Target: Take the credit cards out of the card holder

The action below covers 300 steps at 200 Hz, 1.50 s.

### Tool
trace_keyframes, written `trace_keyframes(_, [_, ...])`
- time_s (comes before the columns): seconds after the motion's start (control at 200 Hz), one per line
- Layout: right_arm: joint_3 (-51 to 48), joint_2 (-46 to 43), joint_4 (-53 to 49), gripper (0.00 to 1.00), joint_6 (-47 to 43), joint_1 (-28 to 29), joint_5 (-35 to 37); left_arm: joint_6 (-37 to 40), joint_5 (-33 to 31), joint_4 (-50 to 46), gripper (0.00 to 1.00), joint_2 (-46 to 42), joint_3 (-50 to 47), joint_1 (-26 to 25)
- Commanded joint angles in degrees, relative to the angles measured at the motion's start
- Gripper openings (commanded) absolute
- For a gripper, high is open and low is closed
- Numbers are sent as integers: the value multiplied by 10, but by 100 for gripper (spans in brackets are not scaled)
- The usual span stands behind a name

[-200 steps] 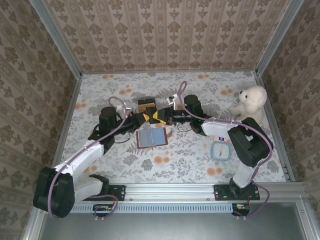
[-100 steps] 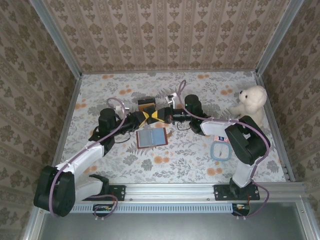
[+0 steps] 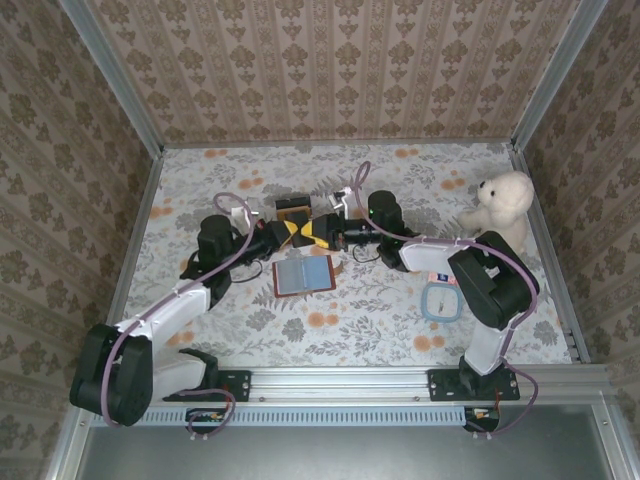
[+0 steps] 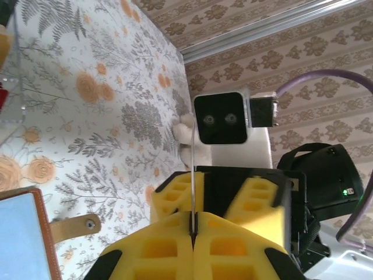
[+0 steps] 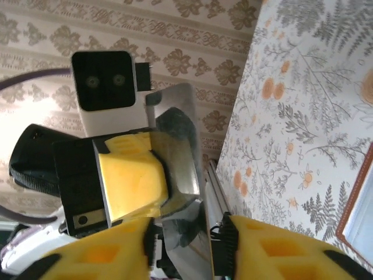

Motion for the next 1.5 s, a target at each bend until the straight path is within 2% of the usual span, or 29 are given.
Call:
trace_keyframes(0.0, [-18, -29, -31, 55, -20, -30, 19, 114, -31, -103, 0, -9, 52, 4])
trace_keyframes(0.09, [-19, -62, -125, 67, -75, -52, 44, 207, -85, -226, 0, -17, 100, 4])
trace_keyframes(0.21, [2, -109, -334, 76, -187, -77, 118, 329, -144, -315, 0, -11, 160, 5])
trace_keyframes(0.34, [-10, -148, -372, 81, -214, -114, 145, 456, -208, -387, 0, 22, 239, 5])
trace_keyframes(0.45, [-8, -169, -424, 86, -256, -132, 171, 560, -232, -413, 0, 63, 300, 6])
trace_keyframes(0.52, [-18, -183, -412, 93, -279, -142, 158, 639, -226, -439, 0, 97, 343, 7])
trace_keyframes(0.645, [-43, -221, -412, 100, -321, -149, 164, 749, -263, -531, 0, 173, 456, 8])
trace_keyframes(0.845, [-59, -227, -426, 100, -344, -172, 176, 933, -244, -569, 0, 261, 537, 7])
trace_keyframes(1.0, [-58, -221, -421, 100, -348, -186, 159, 1045, -205, -670, 0, 351, 645, 7])
trace_keyframes(1.145, [-58, -214, -419, 100, -351, -191, 155, 1123, -191, -726, 0, 423, 705, 6])
trace_keyframes(1.285, [-56, -203, -420, 100, -349, -195, 153, 1178, -210, -770, 0, 470, 748, -2])
trace_keyframes(1.495, [-71, -214, -411, 100, -348, -196, 152, 1206, -234, -817, 0, 525, 794, -4])
